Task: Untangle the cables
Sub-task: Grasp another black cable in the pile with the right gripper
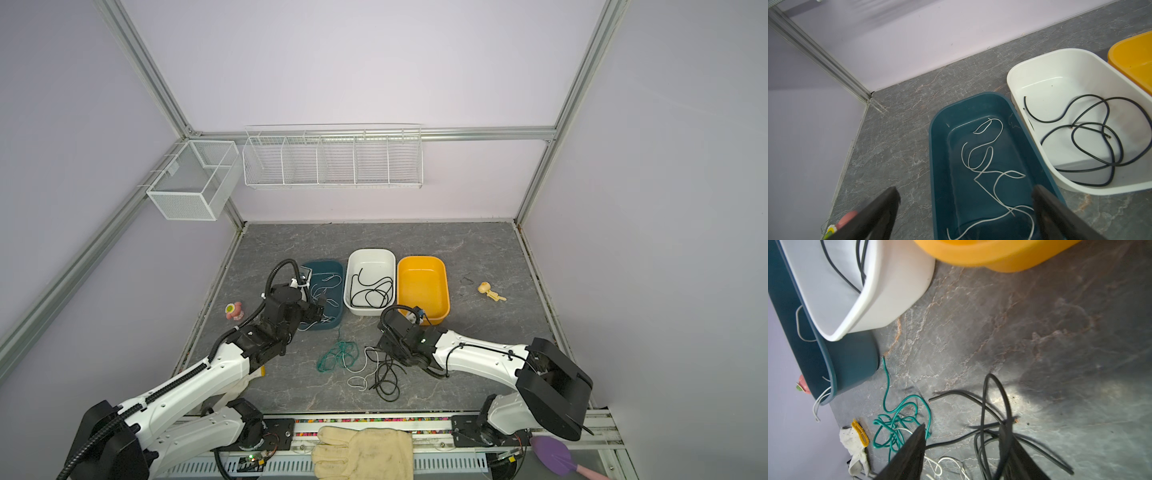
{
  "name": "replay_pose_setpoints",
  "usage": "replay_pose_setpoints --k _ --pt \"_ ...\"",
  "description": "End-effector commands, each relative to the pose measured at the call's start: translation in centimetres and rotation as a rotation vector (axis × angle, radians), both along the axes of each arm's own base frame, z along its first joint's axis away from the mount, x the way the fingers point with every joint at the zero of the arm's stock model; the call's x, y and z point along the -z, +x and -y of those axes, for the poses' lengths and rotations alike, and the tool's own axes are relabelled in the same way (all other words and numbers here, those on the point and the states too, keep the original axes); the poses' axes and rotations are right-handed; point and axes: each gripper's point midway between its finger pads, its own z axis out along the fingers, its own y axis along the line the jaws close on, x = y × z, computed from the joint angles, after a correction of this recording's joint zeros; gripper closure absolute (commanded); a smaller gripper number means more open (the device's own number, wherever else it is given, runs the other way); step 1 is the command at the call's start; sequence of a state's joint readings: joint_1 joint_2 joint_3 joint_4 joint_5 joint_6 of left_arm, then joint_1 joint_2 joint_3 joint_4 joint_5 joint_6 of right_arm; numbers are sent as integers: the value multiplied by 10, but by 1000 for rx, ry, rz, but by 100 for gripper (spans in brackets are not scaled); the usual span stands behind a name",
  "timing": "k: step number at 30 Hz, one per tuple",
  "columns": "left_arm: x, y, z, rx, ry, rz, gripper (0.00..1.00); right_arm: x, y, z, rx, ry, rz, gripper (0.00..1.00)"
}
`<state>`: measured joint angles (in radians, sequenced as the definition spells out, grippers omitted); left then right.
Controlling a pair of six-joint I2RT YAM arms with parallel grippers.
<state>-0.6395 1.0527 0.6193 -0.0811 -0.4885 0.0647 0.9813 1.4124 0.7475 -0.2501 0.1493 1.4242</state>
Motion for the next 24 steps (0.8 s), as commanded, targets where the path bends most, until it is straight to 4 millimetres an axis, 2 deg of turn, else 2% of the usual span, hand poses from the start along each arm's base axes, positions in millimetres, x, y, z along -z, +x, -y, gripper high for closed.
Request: replay_pose_setpoints --k 1,7,14,21,22,24 --pt "-10 2 3 16 -2 15 1 0 1 -11 -15 34 -24 52" --pt "-10 3 3 18 -2 14 1 -1 3 -13 -27 32 -13 73" --pt "-9 3 3 20 1 10 1 -20 9 -16 -73 23 46 92" --pt "-8 3 4 23 2 6 1 -49 15 -23 -160 9 142 94" --pt "-7 3 4 24 3 5 1 -62 18 -28 -179 16 169 94" --pt "-7 2 4 25 3 3 1 -74 19 -32 -228 3 206 94"
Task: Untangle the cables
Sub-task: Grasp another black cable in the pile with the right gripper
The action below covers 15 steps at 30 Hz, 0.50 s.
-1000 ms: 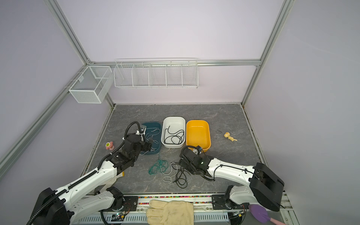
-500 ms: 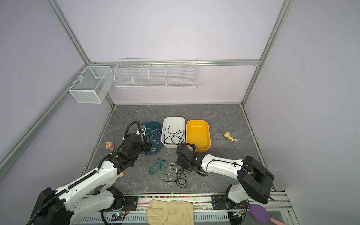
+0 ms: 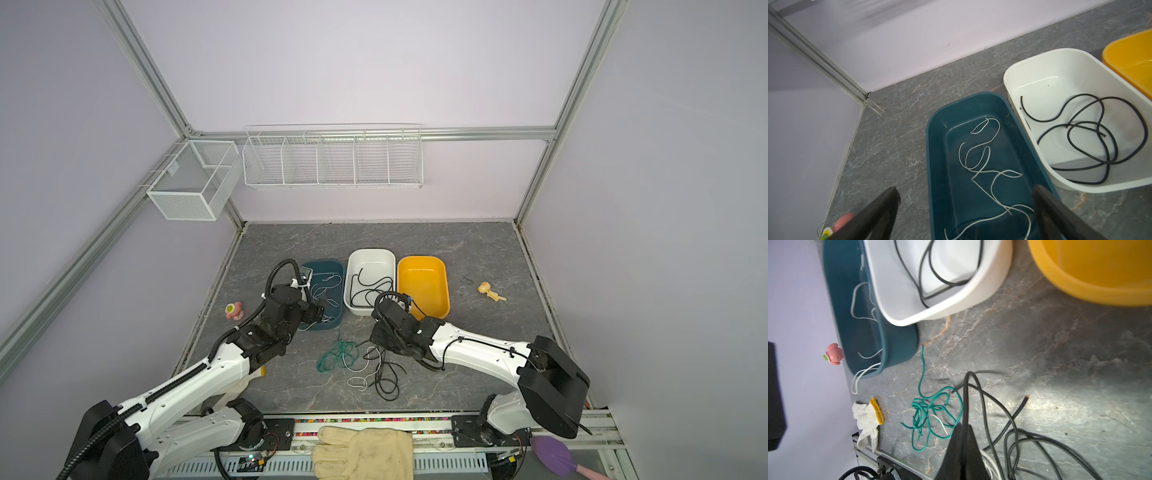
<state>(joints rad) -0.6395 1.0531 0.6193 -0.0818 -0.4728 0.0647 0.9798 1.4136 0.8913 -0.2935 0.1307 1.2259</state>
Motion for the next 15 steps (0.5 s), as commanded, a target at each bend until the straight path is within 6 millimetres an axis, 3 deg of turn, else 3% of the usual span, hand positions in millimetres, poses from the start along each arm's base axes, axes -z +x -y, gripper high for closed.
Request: replay_pose_setpoints --k 1,9,15 --pt "-8 3 2 11 8 9 1 -32 2 -6 -79 -20 95 94" --pt "-6 3 2 13 11 4 1 -79 -2 -17 -219 -124 290 94" --pt "-5 3 3 16 14 0 1 -116 -15 -32 -310 -41 423 94"
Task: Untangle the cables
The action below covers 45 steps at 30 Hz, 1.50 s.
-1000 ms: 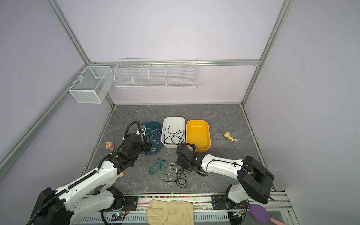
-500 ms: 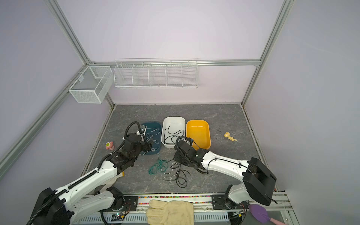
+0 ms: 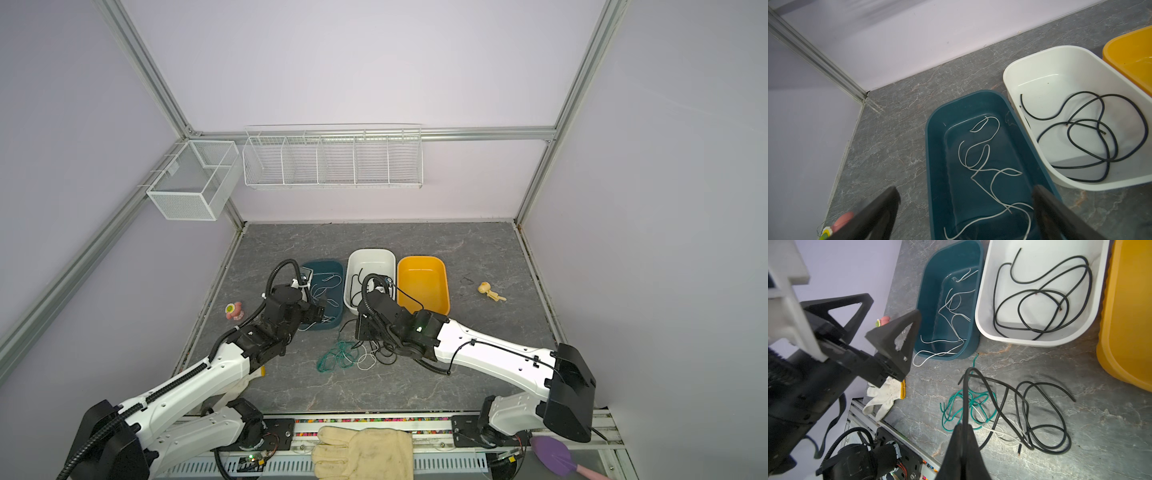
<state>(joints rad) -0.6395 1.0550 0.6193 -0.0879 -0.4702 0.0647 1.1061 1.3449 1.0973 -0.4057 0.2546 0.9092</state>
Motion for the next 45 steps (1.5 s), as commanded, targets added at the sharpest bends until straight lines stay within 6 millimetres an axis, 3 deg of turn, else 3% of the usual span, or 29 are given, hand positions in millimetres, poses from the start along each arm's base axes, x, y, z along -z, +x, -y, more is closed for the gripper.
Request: replay_pose_setpoints --k 1,9,22,27,32,37,45 --pt "-7 4 3 13 9 8 1 -28 -5 -1 -65 34 115 94" --pt "-6 3 4 22 7 -1 1 -84 -30 -11 -242 229 274 94" --pt "2 -6 21 100 17 -28 1 -154 -68 -10 -467 422 436 94" --pt "-9 -14 27 140 -36 -34 1 -177 -78 -11 -547 437 511 94" --pt "-32 -26 24 147 -63 -73 1 -193 -82 -6 -564 452 579 94" --pt "-38 -43 25 116 -169 -211 1 -206 -83 4 -554 476 624 94" --pt "-34 -78 24 31 -586 -280 1 -212 -57 22 -394 464 590 94"
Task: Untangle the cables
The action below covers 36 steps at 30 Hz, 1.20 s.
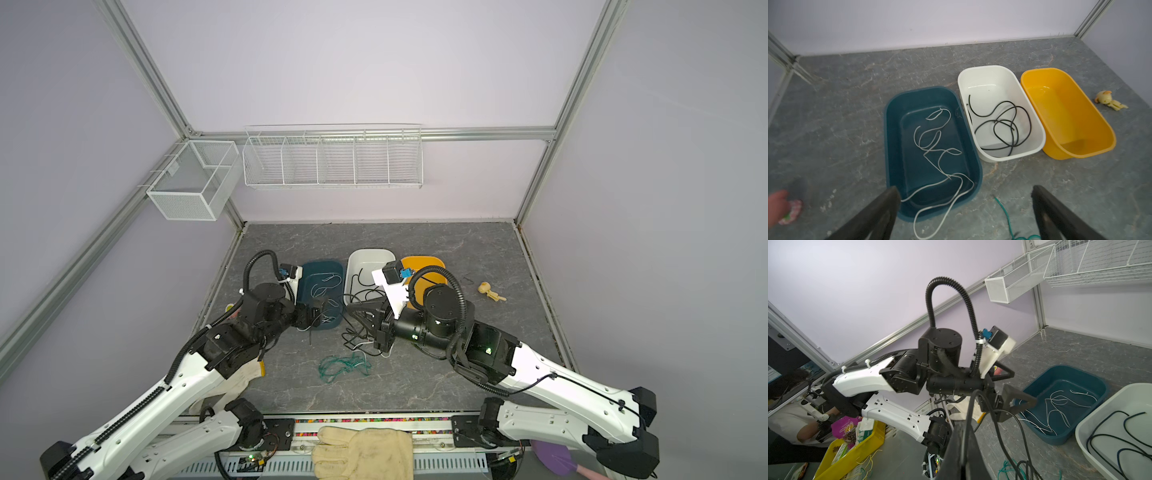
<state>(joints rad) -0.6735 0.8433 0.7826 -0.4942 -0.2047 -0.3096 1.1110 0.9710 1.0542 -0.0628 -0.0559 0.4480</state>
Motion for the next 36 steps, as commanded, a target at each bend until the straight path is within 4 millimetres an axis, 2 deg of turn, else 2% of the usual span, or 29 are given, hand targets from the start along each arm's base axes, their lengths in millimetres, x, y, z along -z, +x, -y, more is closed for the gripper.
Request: replay_pose_setpoints --k 1,6,11,18,22,23,29,36 --pt "13 -24 2 -47 -223 -99 1 -21 12 13 79 55 -11 94" --pt "24 -45 15 -27 -399 -122 1 -27 13 19 75 90 -32 94" --pt "38 -60 36 39 -472 -123 1 -28 18 24 97 110 -52 94" --pt "34 -73 65 209 -596 -51 1 -28 21 26 84 164 -123 94" --pt "23 -79 71 296 -664 45 1 -29 19 23 50 186 -159 94" --pt "34 -82 70 311 -660 48 1 -29 19 22 41 190 -168 94" --pt "23 -91 73 392 -706 126 1 -27 16 16 -14 219 -211 94" --pt "24 -94 79 432 -671 126 0 -25 13 8 -70 232 -240 94"
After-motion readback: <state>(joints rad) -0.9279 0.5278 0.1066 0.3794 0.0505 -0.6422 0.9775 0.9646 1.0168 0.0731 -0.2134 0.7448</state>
